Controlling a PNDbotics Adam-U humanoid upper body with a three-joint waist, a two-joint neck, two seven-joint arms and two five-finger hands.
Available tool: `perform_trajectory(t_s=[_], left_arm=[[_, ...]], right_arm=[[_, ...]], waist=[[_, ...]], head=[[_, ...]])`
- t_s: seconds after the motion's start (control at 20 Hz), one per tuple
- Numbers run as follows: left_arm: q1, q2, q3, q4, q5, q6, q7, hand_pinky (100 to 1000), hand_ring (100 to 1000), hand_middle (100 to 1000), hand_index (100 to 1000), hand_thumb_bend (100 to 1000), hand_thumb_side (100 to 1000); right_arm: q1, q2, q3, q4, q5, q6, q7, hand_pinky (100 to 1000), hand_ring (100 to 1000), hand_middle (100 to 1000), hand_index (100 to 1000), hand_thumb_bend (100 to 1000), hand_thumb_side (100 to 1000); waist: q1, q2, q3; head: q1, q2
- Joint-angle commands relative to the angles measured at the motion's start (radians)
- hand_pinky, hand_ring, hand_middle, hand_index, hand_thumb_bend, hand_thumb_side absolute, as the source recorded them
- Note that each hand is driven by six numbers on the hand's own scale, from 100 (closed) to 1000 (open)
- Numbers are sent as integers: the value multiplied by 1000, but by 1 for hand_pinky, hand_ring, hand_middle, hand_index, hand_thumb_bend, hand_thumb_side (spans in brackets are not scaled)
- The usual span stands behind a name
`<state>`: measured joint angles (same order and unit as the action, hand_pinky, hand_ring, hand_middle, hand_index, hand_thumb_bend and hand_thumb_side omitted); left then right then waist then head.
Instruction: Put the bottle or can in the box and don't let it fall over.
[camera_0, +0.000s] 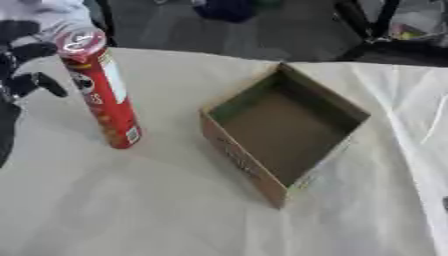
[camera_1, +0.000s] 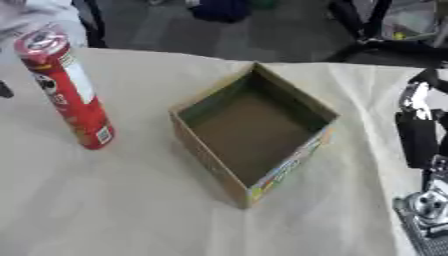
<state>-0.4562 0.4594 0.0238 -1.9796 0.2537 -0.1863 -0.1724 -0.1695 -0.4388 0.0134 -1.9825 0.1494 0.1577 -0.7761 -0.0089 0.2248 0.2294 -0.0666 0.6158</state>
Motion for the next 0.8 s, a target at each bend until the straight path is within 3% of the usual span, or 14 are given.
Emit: perform_trajectory(t_s=[0.05, 0.35, 0.5, 0.8], left_arm=[[-44, 102, 1, -20, -48, 7, 11, 547, 798, 803, 833, 100, 547], [-157, 241, -102, 68, -133, 81, -58, 602, 808, 804, 830, 100, 504], [-216, 307, -167, 133, -174, 106, -98, 652, 818, 810, 834, 100, 556], [-316, 451, -278, 217, -262, 90, -187, 723, 838, 821, 839, 100, 599]], right_arm=[[2, -36, -1, -18, 0, 7, 2, 390, 769, 966, 943, 100, 627], [29, -67, 0, -18, 3, 21, 15, 388, 769, 965, 942, 100, 620], [39, -78, 1, -18, 4, 27, 20, 386, 769, 965, 942, 100, 617], [50, -87, 7, -18, 1, 38, 31, 382, 769, 964, 942, 100, 613]], waist=[[6, -24, 3], [24, -43, 15], [29, -47, 19], [25, -49, 16]], head=[[-7, 14], [-24, 41], [-30, 46], [-26, 46]])
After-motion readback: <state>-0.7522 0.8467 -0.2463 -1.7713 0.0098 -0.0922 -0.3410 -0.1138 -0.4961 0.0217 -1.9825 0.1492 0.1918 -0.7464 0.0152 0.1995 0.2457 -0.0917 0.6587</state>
